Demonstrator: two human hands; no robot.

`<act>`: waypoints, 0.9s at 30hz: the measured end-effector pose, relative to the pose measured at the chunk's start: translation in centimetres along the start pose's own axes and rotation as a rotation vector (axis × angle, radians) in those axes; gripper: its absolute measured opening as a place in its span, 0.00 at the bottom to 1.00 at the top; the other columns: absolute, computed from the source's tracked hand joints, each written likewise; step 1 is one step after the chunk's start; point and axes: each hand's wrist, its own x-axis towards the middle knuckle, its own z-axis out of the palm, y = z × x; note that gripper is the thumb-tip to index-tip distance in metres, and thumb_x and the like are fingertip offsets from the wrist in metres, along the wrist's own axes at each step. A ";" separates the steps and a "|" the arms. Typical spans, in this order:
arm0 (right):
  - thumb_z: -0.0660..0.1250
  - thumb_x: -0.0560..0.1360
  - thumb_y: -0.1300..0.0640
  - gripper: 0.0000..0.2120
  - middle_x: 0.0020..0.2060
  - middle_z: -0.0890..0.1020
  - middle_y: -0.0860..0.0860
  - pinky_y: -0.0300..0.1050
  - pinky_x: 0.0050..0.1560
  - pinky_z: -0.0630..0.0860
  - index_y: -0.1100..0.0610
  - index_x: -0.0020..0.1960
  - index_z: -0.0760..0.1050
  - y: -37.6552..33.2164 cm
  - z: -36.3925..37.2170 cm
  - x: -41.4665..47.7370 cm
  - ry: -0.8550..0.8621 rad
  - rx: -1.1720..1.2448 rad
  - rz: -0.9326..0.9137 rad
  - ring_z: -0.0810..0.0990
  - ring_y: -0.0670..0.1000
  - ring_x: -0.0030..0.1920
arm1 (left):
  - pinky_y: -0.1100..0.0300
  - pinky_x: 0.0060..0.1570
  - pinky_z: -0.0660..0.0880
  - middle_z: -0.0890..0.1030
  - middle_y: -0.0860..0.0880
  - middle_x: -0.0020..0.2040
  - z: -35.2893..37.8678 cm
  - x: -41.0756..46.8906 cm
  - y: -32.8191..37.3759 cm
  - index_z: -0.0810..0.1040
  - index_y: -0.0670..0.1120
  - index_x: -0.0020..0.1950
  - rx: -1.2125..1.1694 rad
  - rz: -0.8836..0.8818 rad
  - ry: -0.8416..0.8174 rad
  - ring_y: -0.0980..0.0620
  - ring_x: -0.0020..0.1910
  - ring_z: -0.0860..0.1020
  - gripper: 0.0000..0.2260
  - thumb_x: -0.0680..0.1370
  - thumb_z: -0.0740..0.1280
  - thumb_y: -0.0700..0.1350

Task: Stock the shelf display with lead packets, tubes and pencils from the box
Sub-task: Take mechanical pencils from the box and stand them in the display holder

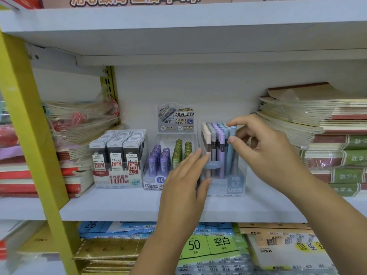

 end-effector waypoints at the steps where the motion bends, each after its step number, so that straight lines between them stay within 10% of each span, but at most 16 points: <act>1: 0.68 0.76 0.58 0.15 0.38 0.79 0.43 0.25 0.38 0.65 0.41 0.55 0.70 0.0 0.0 0.0 -0.009 -0.015 0.001 0.74 0.36 0.39 | 0.71 0.71 0.51 0.53 0.77 0.70 0.0 0.0 0.0 0.62 0.63 0.77 0.000 0.003 0.004 0.78 0.71 0.50 0.24 0.82 0.64 0.50; 13: 0.71 0.72 0.51 0.16 0.52 0.66 0.46 0.43 0.55 0.62 0.49 0.59 0.77 1.0 1.2 0.3 0.091 -0.317 0.056 0.63 0.49 0.58 | 0.69 0.72 0.46 0.56 0.69 0.75 0.0 0.1 -0.5 0.62 0.62 0.76 0.033 0.038 0.021 0.71 0.75 0.50 0.22 0.83 0.62 0.51; 20: 0.65 0.77 0.53 0.24 0.68 0.66 0.46 0.39 0.64 0.59 0.47 0.72 0.65 1.6 2.2 -0.5 -0.080 -0.116 0.208 0.63 0.46 0.69 | 0.71 0.71 0.41 0.54 0.70 0.74 -0.6 0.1 -0.8 0.60 0.63 0.77 0.051 0.027 0.015 0.74 0.73 0.44 0.23 0.83 0.61 0.53; 27: 0.45 0.76 0.34 0.31 0.77 0.46 0.41 0.49 0.75 0.38 0.41 0.78 0.49 0.1 2.3 -1.1 -0.169 -0.376 0.077 0.37 0.46 0.77 | 0.54 0.78 0.45 0.54 0.59 0.80 -2.8 1.0 -2.2 0.56 0.58 0.80 0.198 -0.022 0.015 0.59 0.79 0.46 0.29 0.80 0.59 0.62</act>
